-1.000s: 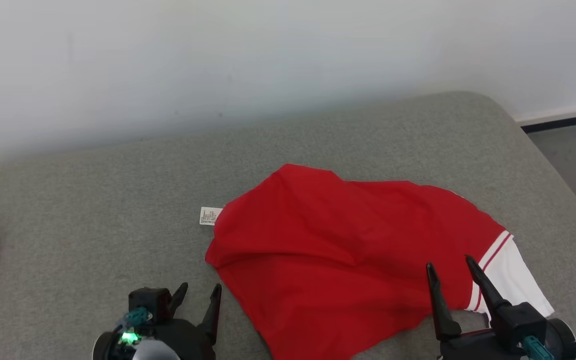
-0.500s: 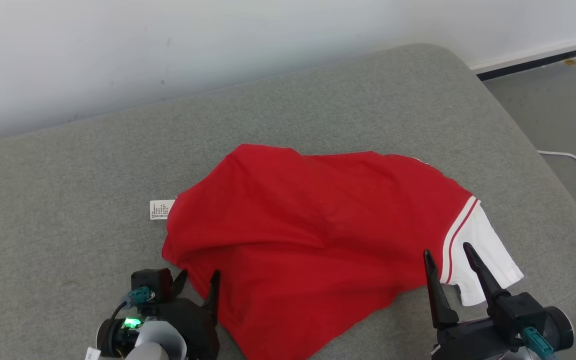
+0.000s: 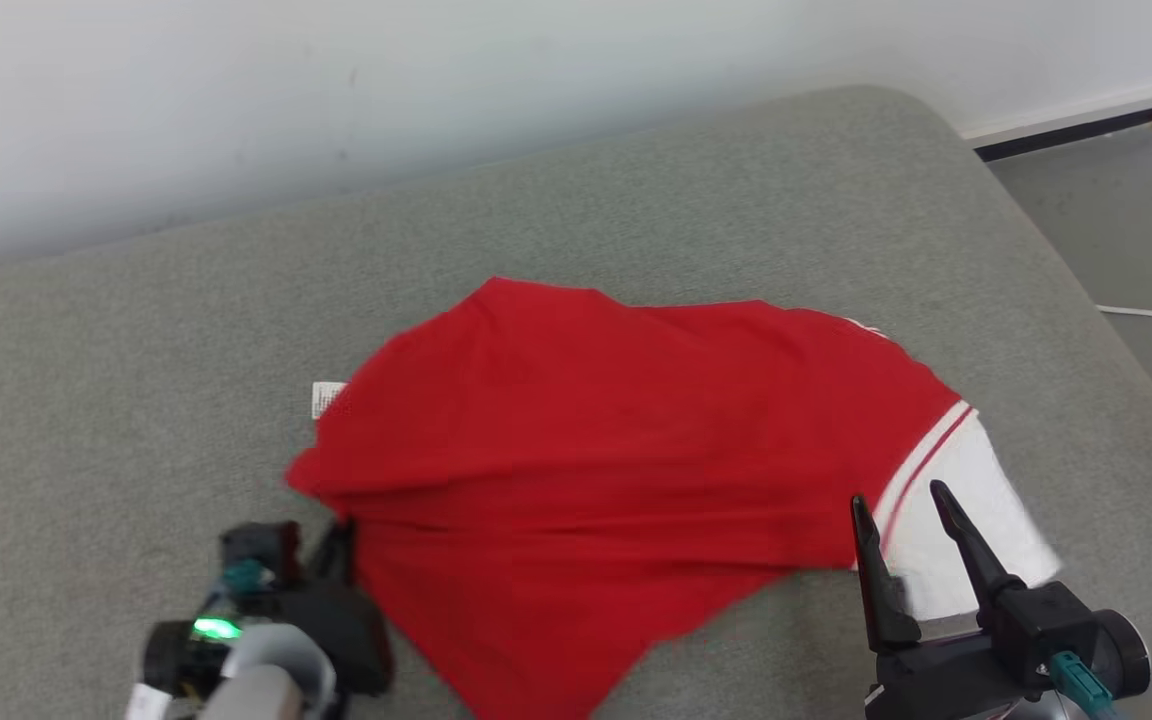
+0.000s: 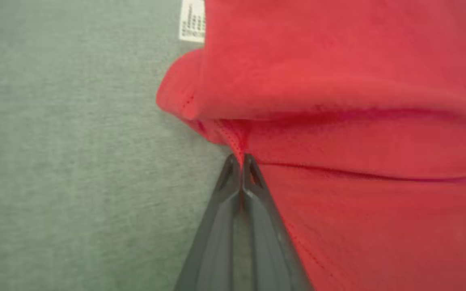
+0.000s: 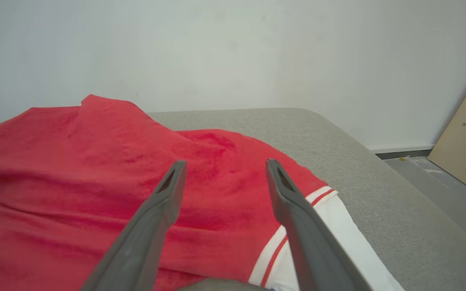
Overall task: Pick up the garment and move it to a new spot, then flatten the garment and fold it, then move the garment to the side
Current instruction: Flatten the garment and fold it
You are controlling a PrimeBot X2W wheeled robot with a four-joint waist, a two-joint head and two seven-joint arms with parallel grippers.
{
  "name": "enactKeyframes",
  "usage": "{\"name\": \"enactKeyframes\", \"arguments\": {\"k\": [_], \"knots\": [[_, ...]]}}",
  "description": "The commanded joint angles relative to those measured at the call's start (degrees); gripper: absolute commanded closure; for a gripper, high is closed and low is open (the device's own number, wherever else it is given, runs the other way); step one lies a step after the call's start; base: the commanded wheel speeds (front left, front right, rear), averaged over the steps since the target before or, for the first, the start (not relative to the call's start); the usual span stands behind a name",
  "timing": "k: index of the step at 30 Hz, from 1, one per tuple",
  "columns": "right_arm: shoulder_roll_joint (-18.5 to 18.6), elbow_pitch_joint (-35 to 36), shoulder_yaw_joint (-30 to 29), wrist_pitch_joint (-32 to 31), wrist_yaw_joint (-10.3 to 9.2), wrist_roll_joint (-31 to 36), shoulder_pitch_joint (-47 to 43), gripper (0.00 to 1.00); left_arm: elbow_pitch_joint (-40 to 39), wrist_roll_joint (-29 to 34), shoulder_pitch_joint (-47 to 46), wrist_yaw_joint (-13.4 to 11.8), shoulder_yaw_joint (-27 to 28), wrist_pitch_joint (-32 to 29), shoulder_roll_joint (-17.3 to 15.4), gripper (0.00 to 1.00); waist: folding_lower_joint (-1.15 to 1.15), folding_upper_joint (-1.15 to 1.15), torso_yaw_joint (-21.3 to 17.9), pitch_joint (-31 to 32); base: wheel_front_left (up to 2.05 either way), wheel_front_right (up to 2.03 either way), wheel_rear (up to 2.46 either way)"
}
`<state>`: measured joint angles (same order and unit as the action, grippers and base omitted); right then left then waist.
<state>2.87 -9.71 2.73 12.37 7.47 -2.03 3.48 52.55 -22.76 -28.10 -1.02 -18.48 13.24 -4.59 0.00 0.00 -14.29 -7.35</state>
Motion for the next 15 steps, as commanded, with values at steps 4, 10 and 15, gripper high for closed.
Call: {"name": "enactKeyframes", "arguments": {"k": [4, 10, 15], "knots": [[0.01, 0.53, 0.70, 0.12, 0.02, -0.18, 0.84, 0.00, -0.47, 0.76, -2.21, -0.54, 1.46, 1.08, -3.99, 1.00, 0.00, 0.00, 1.22, -1.46, 0.00, 0.00, 0.00], [0.02, 1.15, 1.16, -0.01, 0.02, 0.62, 1.82, 0.00, -1.39, 2.83, -6.33, 0.45, 0.82, 1.06, -10.48, 1.00, 0.00, 0.00, 1.95, -4.12, 0.00, 0.00, 0.00], [0.02, 1.41, 1.81, 0.09, 0.02, 0.43, 2.60, 0.00, -1.59, 4.36, -10.03, 1.25, 0.25, 0.43, -14.65, 1.00, 0.00, 0.00, 1.40, -6.17, 0.00, 0.00, 0.00]]}}
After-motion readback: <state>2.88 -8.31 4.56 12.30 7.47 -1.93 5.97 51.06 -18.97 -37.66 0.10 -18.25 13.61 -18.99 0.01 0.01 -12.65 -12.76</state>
